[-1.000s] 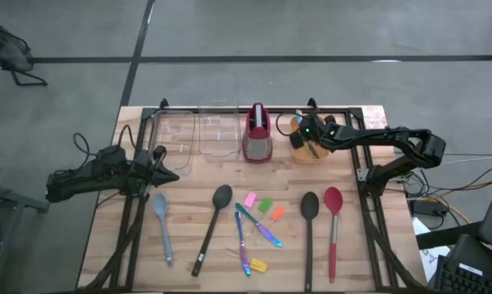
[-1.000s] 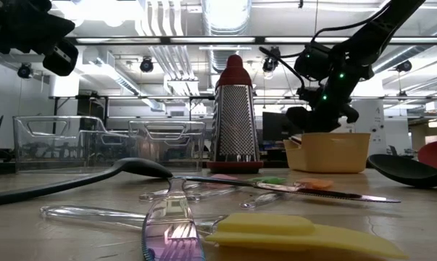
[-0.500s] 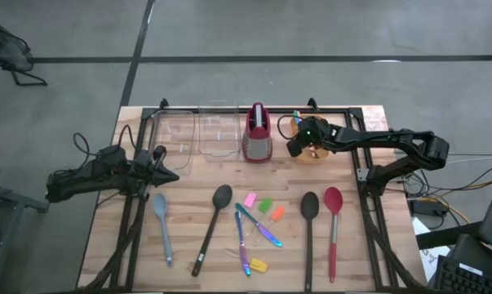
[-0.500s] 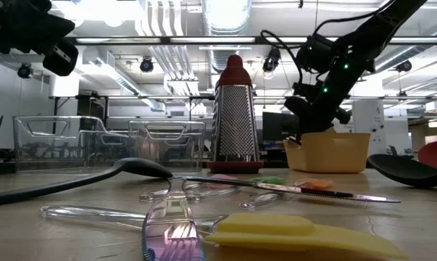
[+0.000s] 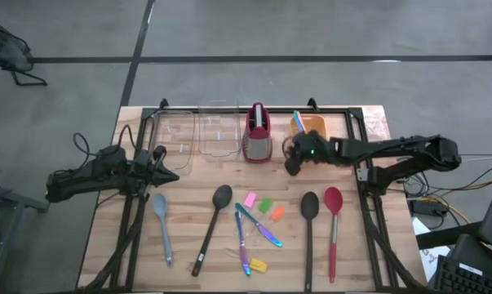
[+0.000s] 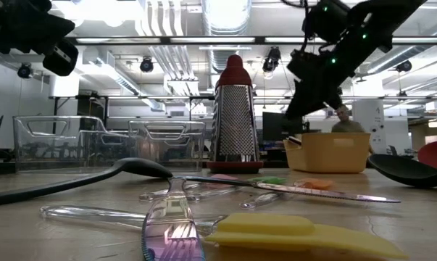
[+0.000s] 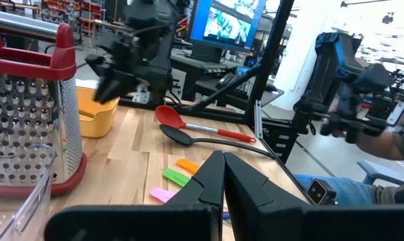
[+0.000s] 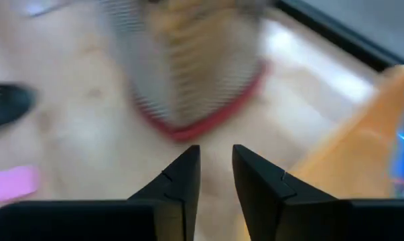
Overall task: Pick & Place Kitchen Items
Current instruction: Put the top blue knife into the yellow bin
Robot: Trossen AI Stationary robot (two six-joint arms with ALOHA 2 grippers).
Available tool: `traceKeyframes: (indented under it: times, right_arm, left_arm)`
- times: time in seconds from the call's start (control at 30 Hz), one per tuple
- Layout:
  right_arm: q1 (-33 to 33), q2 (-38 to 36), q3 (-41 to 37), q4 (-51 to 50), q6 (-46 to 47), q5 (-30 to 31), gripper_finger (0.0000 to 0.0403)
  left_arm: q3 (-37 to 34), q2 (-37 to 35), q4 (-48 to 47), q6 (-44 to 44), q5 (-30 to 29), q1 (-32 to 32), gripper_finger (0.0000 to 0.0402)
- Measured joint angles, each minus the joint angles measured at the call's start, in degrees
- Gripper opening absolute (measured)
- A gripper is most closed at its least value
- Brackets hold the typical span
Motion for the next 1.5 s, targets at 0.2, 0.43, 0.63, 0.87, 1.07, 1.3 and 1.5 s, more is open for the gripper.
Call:
traceKeyframes:
  times: [0.2, 0.43, 0.63, 0.87, 1.07, 1.3, 1.5]
  right_arm:
    - [10.51, 2.44, 2.02, 2.53, 3.94, 0.65, 0.0113]
    - [21.01, 9.62, 8.67, 2.01, 6.48, 2.44, 0.0153]
    - [25.51, 17.7, 15.82, 0.24, 6.41, 2.44, 0.0171]
    - [28.3, 27.68, 23.32, -4.78, 5.39, 2.4, 0.0163]
    - [31.17, 35.06, 30.81, -8.93, 5.55, 2.26, 0.0149]
    - [33.18, 40.95, 38.36, -16.2, 8.61, 2.4, 0.0132]
    - [34.19, 44.14, 42.27, -21.13, 11.96, 2.27, 0.0142]
  left_arm:
    - [0.0, 0.0, 0.02, 0.01, -0.01, 0.0, 0.0012]
    - [0.0, 0.0, 0.01, -0.01, -0.01, 0.02, 0.0012]
    - [0.0, 0.0, 0.0, 0.02, 0.01, 0.01, 0.0012]
    - [0.0, 0.0, 0.02, -0.01, -0.01, 0.02, 0.0012]
    - [-0.01, 0.0, 0.04, 0.01, -0.01, 0.02, 0.0012]
    - [-0.01, 0.0, 0.01, -0.01, -0.01, 0.01, 0.0012]
    - [-0.01, 0.0, 0.03, 0.0, -0.01, 0.02, 0.0012]
